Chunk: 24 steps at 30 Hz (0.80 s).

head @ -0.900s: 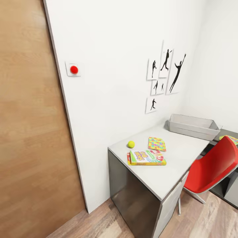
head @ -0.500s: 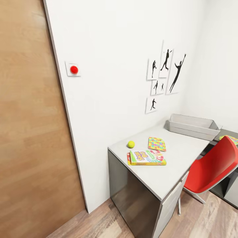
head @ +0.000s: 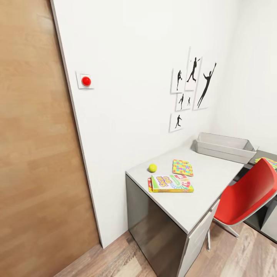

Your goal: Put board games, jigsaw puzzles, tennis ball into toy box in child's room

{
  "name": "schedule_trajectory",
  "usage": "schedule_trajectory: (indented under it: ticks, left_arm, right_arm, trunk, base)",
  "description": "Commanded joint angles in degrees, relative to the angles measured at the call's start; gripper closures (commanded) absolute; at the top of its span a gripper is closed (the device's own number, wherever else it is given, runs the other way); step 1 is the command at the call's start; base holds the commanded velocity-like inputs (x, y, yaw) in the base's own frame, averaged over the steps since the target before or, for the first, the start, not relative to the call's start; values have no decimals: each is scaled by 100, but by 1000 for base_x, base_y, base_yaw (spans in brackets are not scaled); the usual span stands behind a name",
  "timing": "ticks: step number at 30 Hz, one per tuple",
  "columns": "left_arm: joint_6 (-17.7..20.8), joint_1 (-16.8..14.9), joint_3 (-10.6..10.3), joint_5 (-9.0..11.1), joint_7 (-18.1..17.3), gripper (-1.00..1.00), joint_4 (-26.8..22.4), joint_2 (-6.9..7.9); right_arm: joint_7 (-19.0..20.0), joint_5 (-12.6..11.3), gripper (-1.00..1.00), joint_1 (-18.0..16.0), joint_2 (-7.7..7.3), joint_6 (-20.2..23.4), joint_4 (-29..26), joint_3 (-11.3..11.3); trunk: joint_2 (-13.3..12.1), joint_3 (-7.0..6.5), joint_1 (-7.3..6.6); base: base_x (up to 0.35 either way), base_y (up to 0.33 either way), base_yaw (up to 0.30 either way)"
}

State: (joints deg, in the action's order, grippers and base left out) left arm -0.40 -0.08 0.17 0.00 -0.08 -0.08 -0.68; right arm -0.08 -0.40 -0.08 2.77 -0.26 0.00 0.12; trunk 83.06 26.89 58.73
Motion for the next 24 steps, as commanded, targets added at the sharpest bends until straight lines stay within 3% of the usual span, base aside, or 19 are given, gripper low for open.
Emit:
schedule_trajectory:
  ticks: [1,8,24]
  left_arm:
    - [-4,-1,0,0,-1,-100,-1,1]
    - [-10,-1,33,12,-1,-100,1,0]
    - [-48,-1,18,-9,-1,-100,17,-38]
  right_arm:
    - [-1,3,-100,-1,-3,0,0,2]
    - [-9,-18,-100,-1,-8,35,1,-2]
    - [-10,-31,-100,-1,-7,17,0,-10]
  trunk:
    - [2,4,0]
    - [2,4,0]
    - [-78,-32,-44]
  base:
    - [0,0,0]
    - [0,0,-122]
    - [0,0,-269]
